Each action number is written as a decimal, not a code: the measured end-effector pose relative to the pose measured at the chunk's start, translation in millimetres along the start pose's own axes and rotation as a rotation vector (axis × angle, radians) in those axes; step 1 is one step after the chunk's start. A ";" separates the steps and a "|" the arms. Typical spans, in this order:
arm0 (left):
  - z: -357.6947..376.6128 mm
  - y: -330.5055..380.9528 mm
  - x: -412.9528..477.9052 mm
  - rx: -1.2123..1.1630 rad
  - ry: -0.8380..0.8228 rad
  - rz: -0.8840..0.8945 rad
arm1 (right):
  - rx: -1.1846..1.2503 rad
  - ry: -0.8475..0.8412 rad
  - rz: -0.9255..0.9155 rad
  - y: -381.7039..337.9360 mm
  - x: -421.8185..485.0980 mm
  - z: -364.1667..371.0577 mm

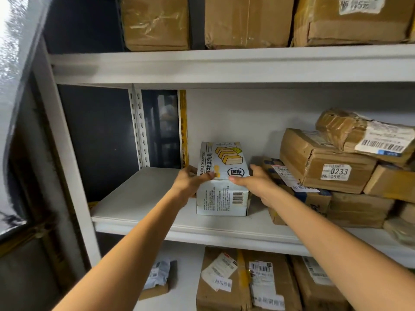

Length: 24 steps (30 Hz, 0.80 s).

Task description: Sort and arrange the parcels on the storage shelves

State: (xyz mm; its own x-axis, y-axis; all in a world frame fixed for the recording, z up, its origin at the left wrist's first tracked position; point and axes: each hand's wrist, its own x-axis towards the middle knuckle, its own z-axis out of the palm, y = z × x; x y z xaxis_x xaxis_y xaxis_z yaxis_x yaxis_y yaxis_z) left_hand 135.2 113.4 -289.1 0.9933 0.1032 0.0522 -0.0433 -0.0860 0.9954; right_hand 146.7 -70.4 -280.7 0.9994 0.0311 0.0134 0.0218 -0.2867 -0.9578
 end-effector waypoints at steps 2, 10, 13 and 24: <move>0.6 -1.1 -5.8 -0.013 0.007 0.027 | 0.011 -0.002 -0.027 1.7 -0.8 -0.8; -11.0 -10.7 -36.0 0.016 -0.229 0.057 | -0.058 -0.050 -0.177 12.2 -19.8 1.4; -18.3 -15.7 -41.8 0.012 -0.224 0.110 | -0.072 -0.025 -0.243 16.5 -33.7 -3.7; -14.0 4.0 -46.0 0.069 -0.135 0.172 | -0.149 -0.013 -0.249 -6.1 -43.3 -9.0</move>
State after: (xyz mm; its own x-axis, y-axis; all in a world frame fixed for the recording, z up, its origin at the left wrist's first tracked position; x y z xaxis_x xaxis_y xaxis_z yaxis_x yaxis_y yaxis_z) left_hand 87.9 122.2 -286.4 0.9775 -0.0523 0.2043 -0.2102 -0.1590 0.9646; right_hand 103.5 -78.6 -272.9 0.9624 0.1305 0.2383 0.2711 -0.4060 -0.8728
